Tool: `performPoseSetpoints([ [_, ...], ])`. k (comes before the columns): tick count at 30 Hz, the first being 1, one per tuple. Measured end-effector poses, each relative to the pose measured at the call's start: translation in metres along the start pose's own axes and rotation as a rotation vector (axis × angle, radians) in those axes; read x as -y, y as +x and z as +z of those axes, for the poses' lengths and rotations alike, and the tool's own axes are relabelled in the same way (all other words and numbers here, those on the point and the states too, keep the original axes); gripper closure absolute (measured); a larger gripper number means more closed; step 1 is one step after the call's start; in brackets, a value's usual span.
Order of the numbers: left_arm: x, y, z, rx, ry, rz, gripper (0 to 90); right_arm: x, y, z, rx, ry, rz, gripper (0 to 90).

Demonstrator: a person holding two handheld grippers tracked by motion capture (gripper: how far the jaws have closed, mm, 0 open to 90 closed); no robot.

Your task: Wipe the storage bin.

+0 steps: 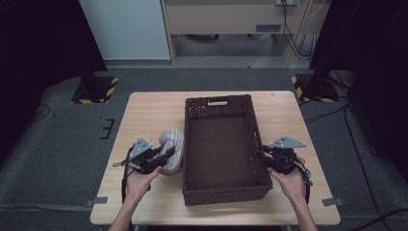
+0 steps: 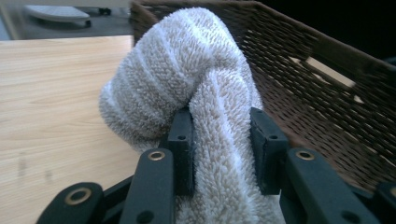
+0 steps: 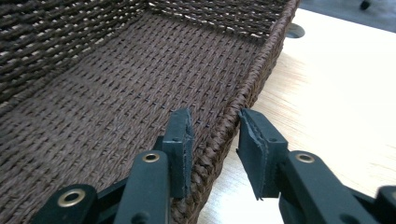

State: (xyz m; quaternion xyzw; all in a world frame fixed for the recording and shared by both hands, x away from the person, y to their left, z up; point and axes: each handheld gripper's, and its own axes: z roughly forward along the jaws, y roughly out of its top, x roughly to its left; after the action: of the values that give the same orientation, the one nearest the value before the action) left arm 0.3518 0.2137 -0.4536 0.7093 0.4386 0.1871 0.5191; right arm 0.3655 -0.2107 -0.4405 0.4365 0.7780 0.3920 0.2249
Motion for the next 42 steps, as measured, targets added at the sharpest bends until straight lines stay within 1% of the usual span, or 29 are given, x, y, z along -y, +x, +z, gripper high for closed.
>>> performPoseSetpoints([
  [1, 0.001, -0.002, 0.002, -0.001, 0.002, 0.006, 65.0, 0.000, 0.001, 0.000, 0.005, -0.002, -0.007, 65.3],
  [2, 0.002, -0.003, 0.005, -0.006, 0.009, 0.017, 65.0, 0.000, 0.001, 0.000, 0.007, -0.005, 0.000, 65.5],
  [5, 0.005, -0.002, 0.015, -0.018, 0.031, 0.019, 65.2, 0.001, 0.002, 0.002, 0.008, -0.016, 0.015, 66.0],
  [8, 0.013, -0.001, 0.022, -0.028, 0.043, 0.004, 65.0, 0.000, 0.003, 0.004, 0.016, -0.015, 0.012, 66.4],
  [11, 0.015, 0.001, 0.024, -0.037, 0.043, -0.001, 65.1, -0.001, 0.004, 0.007, 0.031, -0.021, 0.010, 67.2],
  [13, 0.014, 0.004, 0.026, -0.049, 0.044, 0.008, 65.1, -0.002, 0.005, 0.010, 0.028, -0.027, 0.008, 67.2],
  [15, 0.014, 0.007, 0.029, -0.061, 0.045, 0.004, 65.1, -0.004, 0.004, 0.013, 0.013, -0.034, 0.022, 67.1],
  [16, 0.015, 0.008, 0.030, -0.065, 0.047, 0.003, 65.1, -0.005, 0.005, 0.014, 0.011, -0.035, 0.019, 67.1],
  [19, 0.020, 0.011, 0.033, -0.074, 0.067, 0.012, 65.1, -0.007, 0.004, 0.018, 0.019, -0.036, 0.006, 67.1],
  [20, 0.022, 0.011, 0.034, -0.081, 0.086, 0.021, 65.1, -0.007, 0.004, 0.018, 0.016, -0.035, 0.007, 67.1],
  [21, 0.025, 0.012, 0.036, -0.083, 0.089, 0.019, 65.1, -0.007, 0.003, 0.018, 0.014, -0.036, 0.008, 66.8],
  [23, 0.031, 0.012, 0.040, -0.093, 0.115, 0.027, 65.1, -0.007, 0.003, 0.018, 0.017, -0.038, 0.004, 66.7],
  [25, 0.035, 0.014, 0.042, -0.097, 0.134, 0.026, 65.0, -0.007, 0.004, 0.018, 0.025, -0.038, -0.007, 65.9],
  [26, 0.036, 0.015, 0.042, -0.099, 0.137, 0.016, 65.0, -0.007, 0.004, 0.018, 0.025, -0.039, -0.009, 64.4],
  [28, 0.035, 0.016, 0.038, -0.094, 0.134, 0.010, 65.2, -0.007, 0.004, 0.018, 0.017, -0.042, -0.012, 58.9],
  [30, 0.031, 0.017, 0.031, -0.091, 0.123, 0.005, 65.4, -0.007, 0.004, 0.016, 0.019, -0.054, -0.017, 53.6],
  [33, 0.023, 0.018, 0.016, -0.087, 0.077, 0.000, 65.6, -0.007, 0.000, 0.010, 0.006, -0.073, -0.005, 50.8],
  [34, 0.018, 0.017, 0.008, -0.080, 0.050, -0.006, 65.5, -0.007, -0.001, 0.008, 0.001, -0.074, -0.006, 50.3],
  [36, 0.012, 0.015, -0.005, -0.062, 0.008, -0.011, 65.6, -0.007, -0.003, 0.002, -0.011, -0.080, 0.010, 49.8],
  [38, 0.006, 0.010, -0.016, -0.043, -0.026, -0.006, 65.6, -0.006, -0.004, -0.001, -0.021, -0.074, 0.017, 51.4],
  [40, 0.002, 0.002, -0.024, -0.018, -0.049, 0.008, 65.6, -0.004, -0.002, -0.003, -0.041, -0.060, 0.015, 52.6],
  [41, 0.001, -0.001, -0.027, -0.010, -0.054, 0.016, 65.5, -0.004, -0.001, -0.004, -0.049, -0.048, 0.012, 54.0],
  [42, 0.001, -0.005, -0.028, 0.008, -0.057, 0.021, 65.5, -0.003, -0.001, -0.004, -0.060, -0.037, 0.001, 56.3],
])
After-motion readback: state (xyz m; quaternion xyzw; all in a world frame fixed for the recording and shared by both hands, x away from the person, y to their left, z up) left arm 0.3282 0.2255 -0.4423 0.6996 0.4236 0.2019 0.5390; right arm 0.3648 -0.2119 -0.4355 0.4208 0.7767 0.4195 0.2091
